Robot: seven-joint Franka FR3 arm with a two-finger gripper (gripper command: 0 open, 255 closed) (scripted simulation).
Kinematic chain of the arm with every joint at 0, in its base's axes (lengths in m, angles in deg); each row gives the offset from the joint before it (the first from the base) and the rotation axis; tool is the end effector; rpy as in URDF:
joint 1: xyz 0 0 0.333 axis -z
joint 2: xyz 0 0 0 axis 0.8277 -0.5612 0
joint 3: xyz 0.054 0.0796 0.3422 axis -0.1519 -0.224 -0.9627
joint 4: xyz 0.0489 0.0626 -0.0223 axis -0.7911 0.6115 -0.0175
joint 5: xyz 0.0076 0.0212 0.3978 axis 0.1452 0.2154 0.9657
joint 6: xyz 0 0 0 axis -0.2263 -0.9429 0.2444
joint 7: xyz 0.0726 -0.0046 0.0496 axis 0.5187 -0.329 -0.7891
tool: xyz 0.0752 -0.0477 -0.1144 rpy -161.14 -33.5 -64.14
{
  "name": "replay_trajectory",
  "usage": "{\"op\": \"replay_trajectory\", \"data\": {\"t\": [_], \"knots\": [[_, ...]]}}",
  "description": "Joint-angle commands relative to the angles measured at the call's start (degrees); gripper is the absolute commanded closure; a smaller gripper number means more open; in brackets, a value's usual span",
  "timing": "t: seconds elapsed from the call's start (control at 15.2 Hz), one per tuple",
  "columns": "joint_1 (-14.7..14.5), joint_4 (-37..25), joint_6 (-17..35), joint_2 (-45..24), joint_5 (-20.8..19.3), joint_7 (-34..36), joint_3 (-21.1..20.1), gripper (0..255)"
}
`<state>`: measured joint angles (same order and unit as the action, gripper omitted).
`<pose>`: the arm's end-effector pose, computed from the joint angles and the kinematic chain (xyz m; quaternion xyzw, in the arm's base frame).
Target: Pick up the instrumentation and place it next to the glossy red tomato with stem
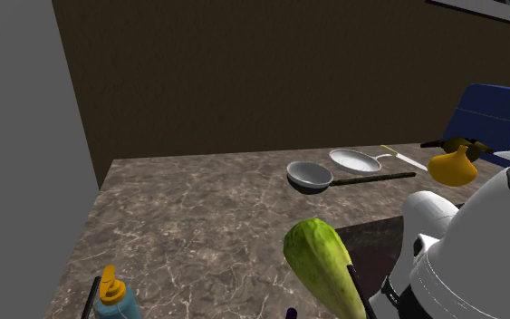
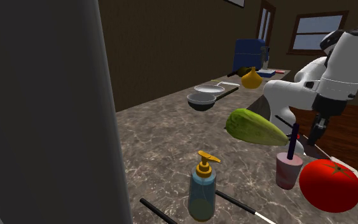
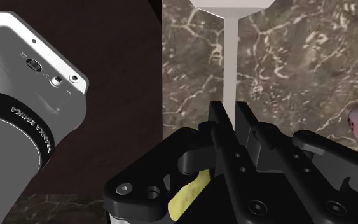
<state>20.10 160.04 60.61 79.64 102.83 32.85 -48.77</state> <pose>0.0011 0.2777 0.3861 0.9628 -0.2682 0.0319 0.0089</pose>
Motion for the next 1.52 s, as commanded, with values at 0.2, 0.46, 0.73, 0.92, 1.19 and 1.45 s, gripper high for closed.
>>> {"op": "replay_trajectory", "data": {"t": [0.2,0.46,0.73,0.92,1.19,1.45], "knots": [[-0.57,2.72,3.85,-1.14,2.75,-0.19,-3.02,255],[-0.90,4.66,7.20,-2.57,5.19,-0.35,-5.75,255],[-1.02,5.52,8.94,-3.46,6.39,-0.43,-7.13,255],[-1.04,5.52,8.97,-3.50,6.36,-0.40,-7.11,255],[-1.03,5.55,9.01,-3.53,6.33,-0.44,-7.07,0],[-1.06,5.53,8.99,-3.52,6.34,-0.39,-7.09,0]]}}
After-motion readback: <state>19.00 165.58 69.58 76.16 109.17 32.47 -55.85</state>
